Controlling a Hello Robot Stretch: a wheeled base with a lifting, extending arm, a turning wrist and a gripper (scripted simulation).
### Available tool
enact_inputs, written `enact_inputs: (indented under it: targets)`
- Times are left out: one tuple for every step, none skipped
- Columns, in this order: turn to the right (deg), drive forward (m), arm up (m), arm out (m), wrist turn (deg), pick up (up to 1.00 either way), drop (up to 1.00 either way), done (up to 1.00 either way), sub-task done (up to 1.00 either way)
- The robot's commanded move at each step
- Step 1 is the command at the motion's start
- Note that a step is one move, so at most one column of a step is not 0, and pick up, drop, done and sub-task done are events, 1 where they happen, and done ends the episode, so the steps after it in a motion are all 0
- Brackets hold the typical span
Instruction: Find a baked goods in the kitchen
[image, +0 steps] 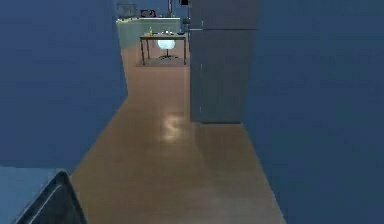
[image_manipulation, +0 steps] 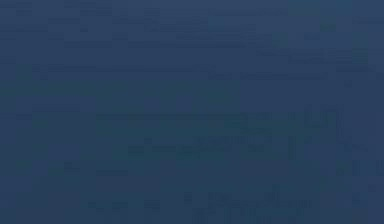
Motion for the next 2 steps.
enact_inputs:
  targets:
    - [-6.0, 0.00, 0.00, 0.00, 0.0, 0.00, 0.00, 0.00, 0.00]
    - [0.0, 1.00, 0.00, 0.00, 0.0, 0.00, 0.00, 0.00, 0.00]
